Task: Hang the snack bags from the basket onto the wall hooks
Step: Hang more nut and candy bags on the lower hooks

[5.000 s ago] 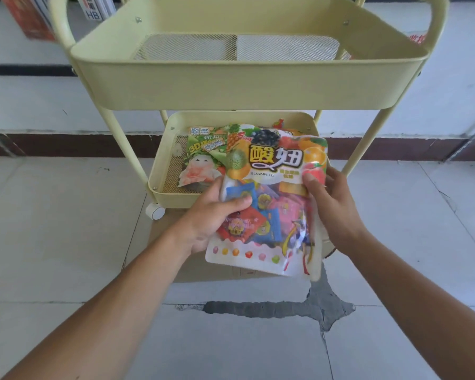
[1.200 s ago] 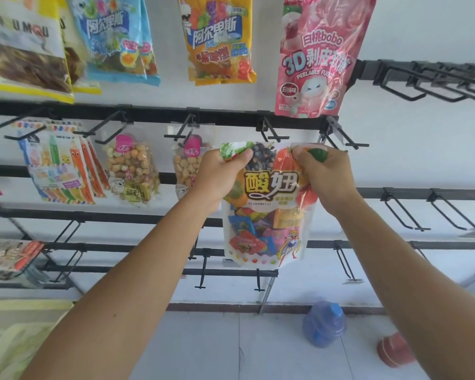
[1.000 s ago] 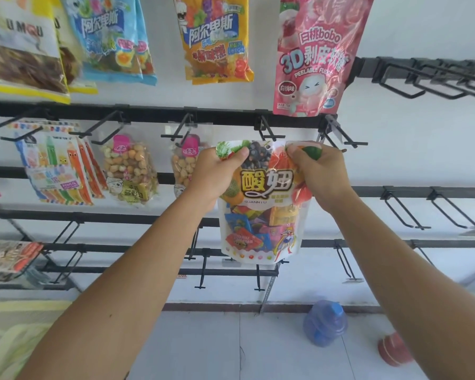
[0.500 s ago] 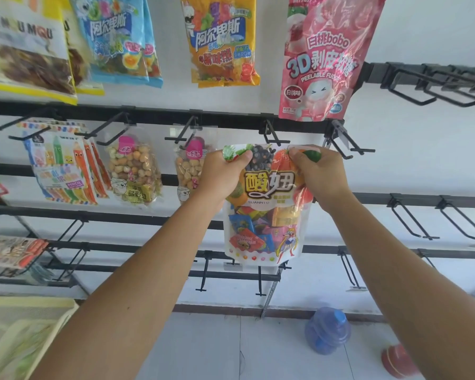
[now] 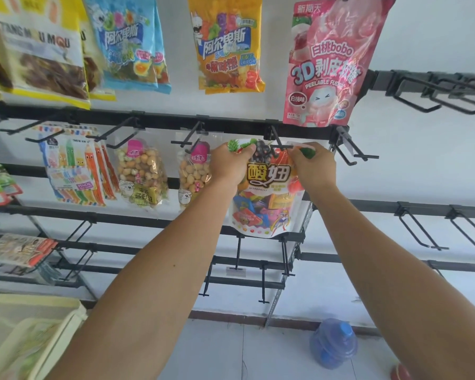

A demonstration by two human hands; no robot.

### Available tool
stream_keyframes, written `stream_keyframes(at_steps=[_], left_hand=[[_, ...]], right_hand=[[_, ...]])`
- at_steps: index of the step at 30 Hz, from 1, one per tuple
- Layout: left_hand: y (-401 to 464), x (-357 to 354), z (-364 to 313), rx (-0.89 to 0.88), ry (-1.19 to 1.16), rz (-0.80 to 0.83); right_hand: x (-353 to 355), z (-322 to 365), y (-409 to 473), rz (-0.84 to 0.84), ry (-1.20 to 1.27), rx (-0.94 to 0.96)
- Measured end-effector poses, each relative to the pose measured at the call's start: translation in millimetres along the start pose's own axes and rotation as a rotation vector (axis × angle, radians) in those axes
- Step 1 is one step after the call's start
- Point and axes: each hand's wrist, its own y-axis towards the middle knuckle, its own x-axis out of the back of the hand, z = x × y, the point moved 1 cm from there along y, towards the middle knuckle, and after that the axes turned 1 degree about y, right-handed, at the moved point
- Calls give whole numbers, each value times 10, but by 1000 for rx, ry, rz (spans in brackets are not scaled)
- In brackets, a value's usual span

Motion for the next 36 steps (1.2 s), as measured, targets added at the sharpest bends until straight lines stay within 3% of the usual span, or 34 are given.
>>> stream_keyframes(at_steps=[8, 16, 27, 31, 36], left_hand=[[-83, 59, 45, -70, 107, 42], [-285, 124, 224, 52, 135, 99], [-794, 290, 503, 2, 372, 228], [-1091, 579, 534, -154, 518, 247], [-1458, 1157, 613, -413, 898, 203]], right_hand=[[49, -36, -65, 9, 26, -10], [104, -320, -292, 159, -10, -105], [168, -439, -1094, 294, -311, -59], [160, -233, -1487, 309, -461, 39], [62, 68, -2119, 322, -638, 205]])
